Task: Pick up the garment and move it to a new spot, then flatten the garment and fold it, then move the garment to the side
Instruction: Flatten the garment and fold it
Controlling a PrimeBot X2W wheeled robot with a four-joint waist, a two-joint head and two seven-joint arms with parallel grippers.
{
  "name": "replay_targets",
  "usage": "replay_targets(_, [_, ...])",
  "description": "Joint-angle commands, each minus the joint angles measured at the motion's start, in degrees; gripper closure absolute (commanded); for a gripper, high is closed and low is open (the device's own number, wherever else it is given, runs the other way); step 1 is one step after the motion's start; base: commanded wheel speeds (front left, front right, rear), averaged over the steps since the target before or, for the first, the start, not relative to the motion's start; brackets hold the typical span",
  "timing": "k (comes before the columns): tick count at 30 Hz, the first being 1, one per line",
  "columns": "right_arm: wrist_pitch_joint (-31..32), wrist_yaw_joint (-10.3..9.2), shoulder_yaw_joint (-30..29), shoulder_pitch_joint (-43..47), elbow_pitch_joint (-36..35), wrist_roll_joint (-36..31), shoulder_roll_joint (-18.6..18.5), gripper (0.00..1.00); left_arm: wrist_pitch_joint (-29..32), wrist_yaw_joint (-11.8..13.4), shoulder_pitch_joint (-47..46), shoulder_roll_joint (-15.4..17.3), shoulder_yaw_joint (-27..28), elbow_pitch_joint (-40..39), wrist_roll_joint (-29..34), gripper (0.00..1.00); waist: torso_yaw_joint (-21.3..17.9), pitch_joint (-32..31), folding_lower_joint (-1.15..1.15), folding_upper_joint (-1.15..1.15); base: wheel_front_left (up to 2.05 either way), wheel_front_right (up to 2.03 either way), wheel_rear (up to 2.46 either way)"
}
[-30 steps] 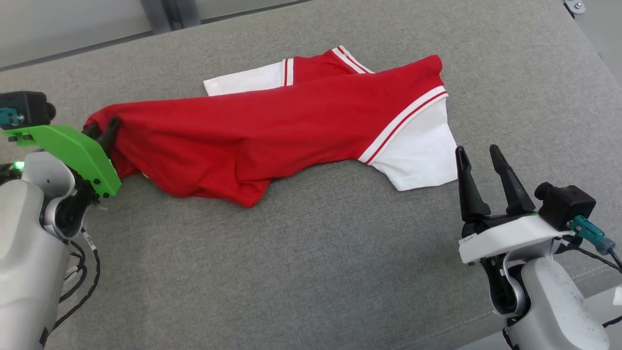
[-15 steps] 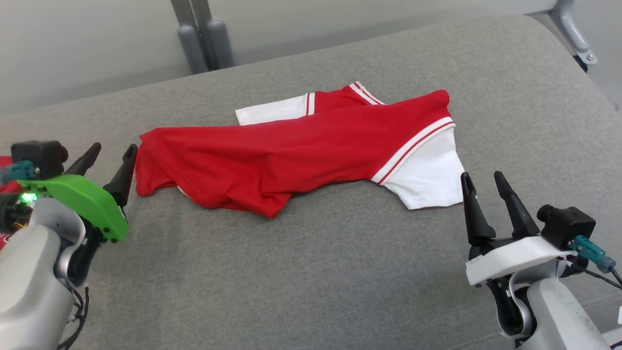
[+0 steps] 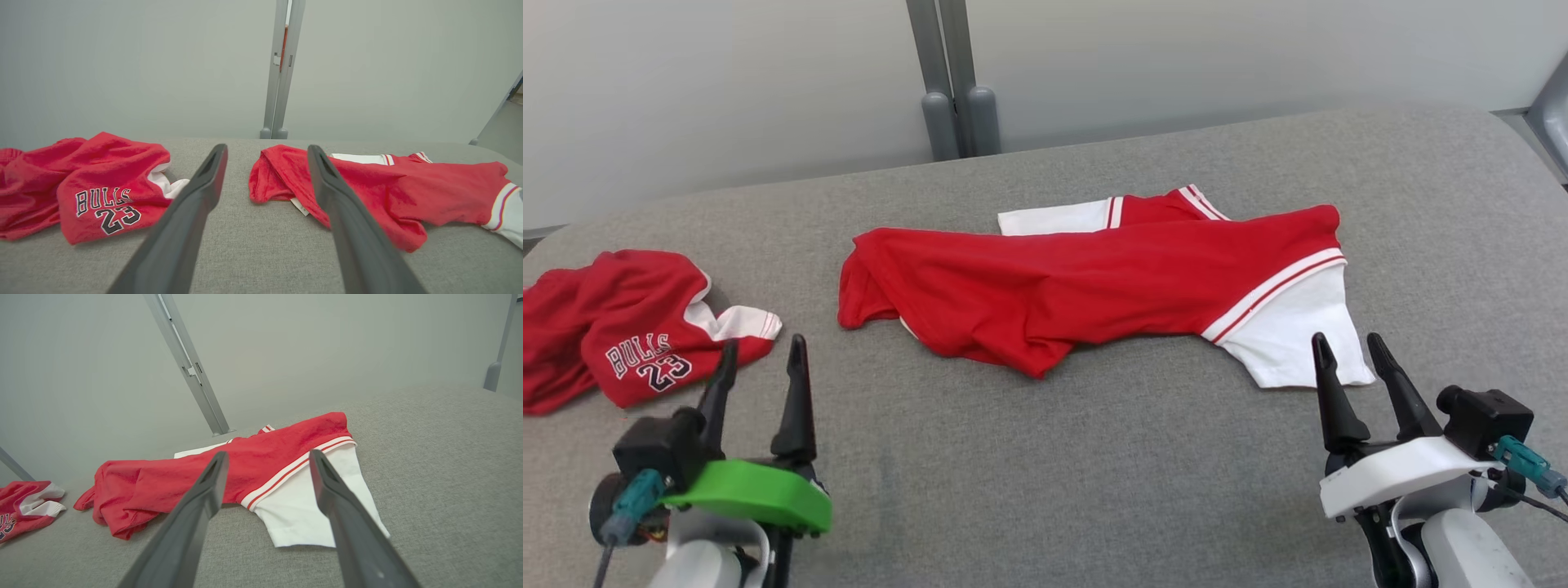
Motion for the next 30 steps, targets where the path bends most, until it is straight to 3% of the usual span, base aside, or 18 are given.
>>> replay_targets(1, [-0.17, 0.03, -0.20, 0.93, -0.23, 0.15, -0.40, 0.00, -0.16, 0.54, 3.04, -1.26, 1.12, -1.77, 1.52, 0.00, 1.00, -0.90, 0.00, 0.00, 0.00, 0.00, 0.00])
replay_targets(6, [-0.17, 0.03, -0.57, 1.42, -0.42, -0.11, -0.81, 0.00, -0.19, -0.84, 8.16, -5.28, 2.54, -4.91, 5.39, 0.00, 1.21, -0.84, 0.00, 0.00, 0.00, 0.00, 0.00])
replay_targets(13, [-0.17, 0.03, 0.40, 0.28, -0.05, -0.21, -0.72, 0.00, -0.18, -4.19, 7.40, -8.09, -0.30, -1.61, 7.86, 0.00, -0.24, -0.51, 0.00, 0.00, 0.00, 0.00, 0.00])
replay_targets(22, [-0.17, 0.03, 1.19, -1.83, -0.36, -0.44, -0.54, 0.00, 2.81, -8.16, -1.15, -13.58, -7.00, 10.99, 9.21, 0.00, -4.60, 2.28, 0.00, 0.00, 0.00, 0.00, 0.00])
replay_targets(30, [-0.17, 0.03, 2.24, -4.73, -0.46, -0.78, 0.95, 0.00, 4.54, -10.66, -9.28, -16.89, -8.89, 23.45, 9.01, 0.00, -9.43, 5.98, 0.00, 0.00, 0.00, 0.00, 0.00])
